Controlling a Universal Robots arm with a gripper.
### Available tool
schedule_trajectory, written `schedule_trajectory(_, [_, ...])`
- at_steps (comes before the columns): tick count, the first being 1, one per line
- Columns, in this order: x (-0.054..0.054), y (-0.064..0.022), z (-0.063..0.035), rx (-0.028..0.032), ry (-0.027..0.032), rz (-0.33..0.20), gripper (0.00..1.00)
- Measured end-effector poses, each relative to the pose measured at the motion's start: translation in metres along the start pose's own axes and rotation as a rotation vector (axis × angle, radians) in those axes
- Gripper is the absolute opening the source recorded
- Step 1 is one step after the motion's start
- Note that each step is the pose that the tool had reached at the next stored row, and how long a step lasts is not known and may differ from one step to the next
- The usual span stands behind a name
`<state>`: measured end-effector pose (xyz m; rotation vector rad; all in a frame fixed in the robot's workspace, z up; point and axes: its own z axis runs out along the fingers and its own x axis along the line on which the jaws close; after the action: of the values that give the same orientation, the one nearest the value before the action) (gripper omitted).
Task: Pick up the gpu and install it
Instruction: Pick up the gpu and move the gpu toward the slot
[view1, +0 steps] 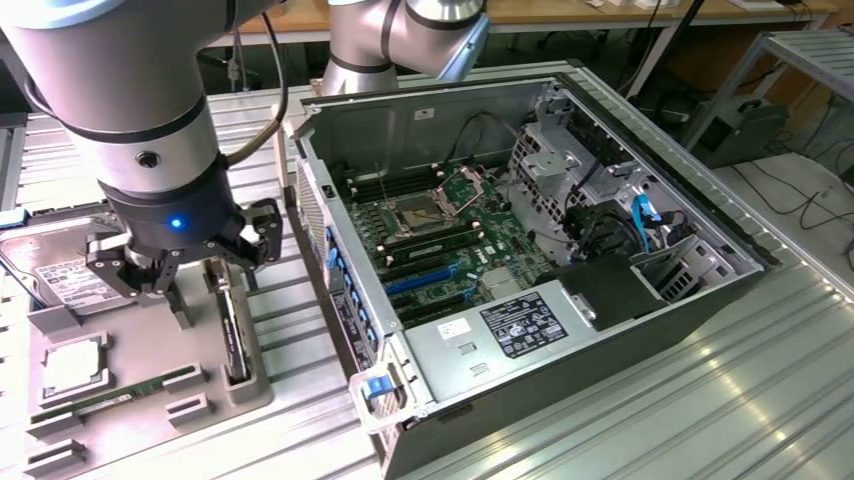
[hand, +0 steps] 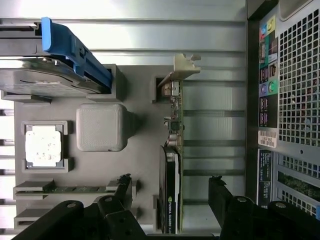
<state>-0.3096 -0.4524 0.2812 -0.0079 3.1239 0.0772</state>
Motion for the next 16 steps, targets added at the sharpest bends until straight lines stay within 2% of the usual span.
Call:
schedule_trajectory(6, [0.0,-0.003,0.0049,0.0,0.0006,-0.001,0.72])
schedule_trajectory(8, [-0.001,-0.0072,0.009,-0.0008,0.0011,-0.003,0.72])
schedule_trajectory(16, [-0.003,-0.0084,0.0231,-0.0008,0.0015,-0.005,0.72])
